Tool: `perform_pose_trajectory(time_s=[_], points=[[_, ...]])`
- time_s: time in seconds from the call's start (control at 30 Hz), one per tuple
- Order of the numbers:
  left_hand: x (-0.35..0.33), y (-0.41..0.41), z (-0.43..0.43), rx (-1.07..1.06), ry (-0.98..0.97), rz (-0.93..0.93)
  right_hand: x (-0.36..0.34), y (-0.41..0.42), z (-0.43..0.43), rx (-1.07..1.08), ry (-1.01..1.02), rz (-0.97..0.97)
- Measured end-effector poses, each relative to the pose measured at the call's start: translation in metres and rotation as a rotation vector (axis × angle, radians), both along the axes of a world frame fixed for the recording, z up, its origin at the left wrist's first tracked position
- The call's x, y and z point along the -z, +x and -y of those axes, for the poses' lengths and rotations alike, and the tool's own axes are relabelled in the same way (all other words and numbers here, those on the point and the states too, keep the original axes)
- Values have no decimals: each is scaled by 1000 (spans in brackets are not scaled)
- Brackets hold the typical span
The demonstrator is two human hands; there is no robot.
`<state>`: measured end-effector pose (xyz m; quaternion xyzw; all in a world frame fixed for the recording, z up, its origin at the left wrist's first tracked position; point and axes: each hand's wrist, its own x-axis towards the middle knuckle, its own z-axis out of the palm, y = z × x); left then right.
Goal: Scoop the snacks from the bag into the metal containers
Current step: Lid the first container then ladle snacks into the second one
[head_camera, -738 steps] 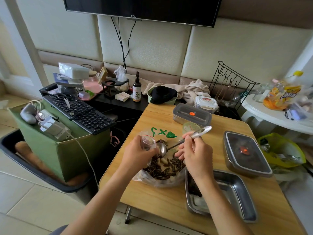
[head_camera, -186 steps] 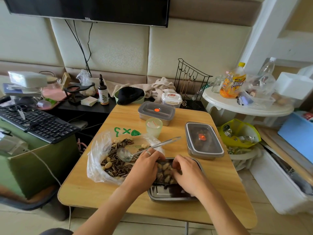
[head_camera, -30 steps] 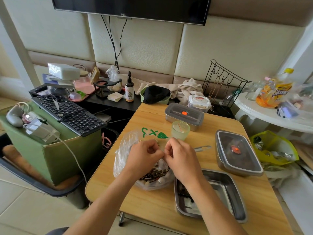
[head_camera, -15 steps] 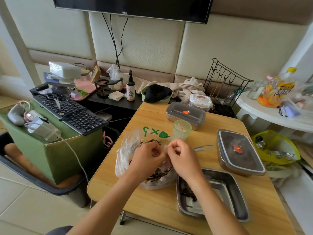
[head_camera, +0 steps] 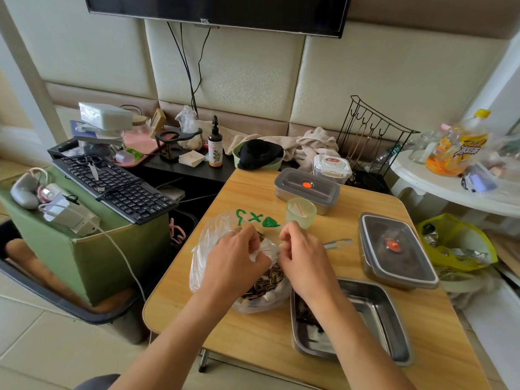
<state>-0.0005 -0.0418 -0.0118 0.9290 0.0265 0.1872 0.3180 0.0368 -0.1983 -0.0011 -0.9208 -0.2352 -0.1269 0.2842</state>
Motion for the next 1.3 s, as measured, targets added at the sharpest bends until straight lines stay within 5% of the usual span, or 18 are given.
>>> perform_pose_trajectory(time_s=[0.2, 0.43, 0.93, 1.1, 1.2, 1.3], points=[[2, -3, -8, 364, 193, -107, -4, 2, 10, -78, 230, -227], [9, 4, -4, 261, 57, -83, -10, -3, 12, -84, 406, -341], [6, 5, -18, 338, 38, -128, -24, -8, 21, -328, 41, -499], [1, 3, -17, 336, 53, -127, -28, -7, 28, -359, 197, -620], [1, 2, -16, 264, 13, -84, -27, 0, 36, -215, 385, -604], [0, 3, -20, 155, -25, -91, -22, 12, 50, 152, 553, -560]])
